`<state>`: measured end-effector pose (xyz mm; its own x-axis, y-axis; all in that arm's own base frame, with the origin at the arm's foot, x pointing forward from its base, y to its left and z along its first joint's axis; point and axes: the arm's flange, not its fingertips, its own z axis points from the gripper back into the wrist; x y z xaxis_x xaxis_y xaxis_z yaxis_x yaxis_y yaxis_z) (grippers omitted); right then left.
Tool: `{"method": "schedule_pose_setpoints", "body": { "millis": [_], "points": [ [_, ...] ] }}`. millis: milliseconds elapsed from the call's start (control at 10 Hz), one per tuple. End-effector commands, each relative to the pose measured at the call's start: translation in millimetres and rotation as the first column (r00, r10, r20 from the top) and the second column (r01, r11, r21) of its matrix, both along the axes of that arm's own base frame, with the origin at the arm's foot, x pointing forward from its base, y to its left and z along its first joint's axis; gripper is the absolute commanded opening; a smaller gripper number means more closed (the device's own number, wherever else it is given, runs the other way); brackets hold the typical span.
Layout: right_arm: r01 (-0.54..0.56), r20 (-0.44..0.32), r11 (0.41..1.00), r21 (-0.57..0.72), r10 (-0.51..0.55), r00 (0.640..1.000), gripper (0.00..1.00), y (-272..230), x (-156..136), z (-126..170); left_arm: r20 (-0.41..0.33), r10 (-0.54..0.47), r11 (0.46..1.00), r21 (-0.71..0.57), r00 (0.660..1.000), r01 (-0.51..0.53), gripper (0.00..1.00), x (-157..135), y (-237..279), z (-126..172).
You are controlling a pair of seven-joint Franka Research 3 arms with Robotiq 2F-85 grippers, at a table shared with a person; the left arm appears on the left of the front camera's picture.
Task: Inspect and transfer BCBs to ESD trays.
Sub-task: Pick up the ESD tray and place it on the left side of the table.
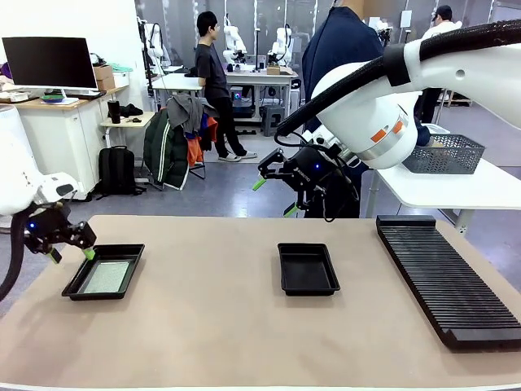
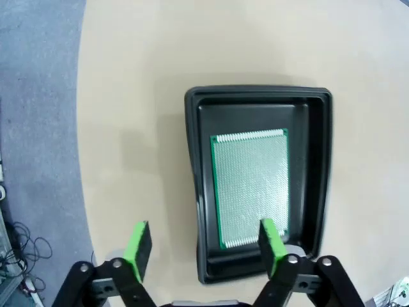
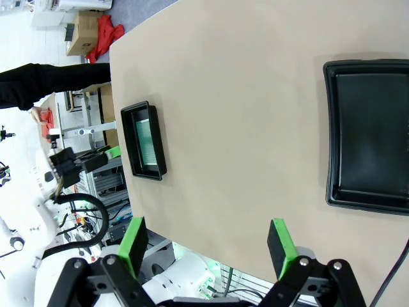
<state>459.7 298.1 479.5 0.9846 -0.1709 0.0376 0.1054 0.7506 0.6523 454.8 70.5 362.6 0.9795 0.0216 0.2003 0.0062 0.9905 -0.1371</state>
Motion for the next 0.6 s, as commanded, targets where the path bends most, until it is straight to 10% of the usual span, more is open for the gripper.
{"method": "schedule_pose_setpoints", "body": {
  "millis": [0,500],
  "points": [
    [0.016,-0.010,1.000,-0.017,-0.016,1.000,1.00,2,3,1,-0.017,0.005,0.998,0.067,1.000,-0.004,1.00,-16,-15,43],
    [0.016,-0.010,1.000,-0.017,-0.016,1.000,1.00,2,3,1,0.013,-0.030,0.981,0.191,0.999,0.027,1.00,-26,-50,99]
  ]
}}
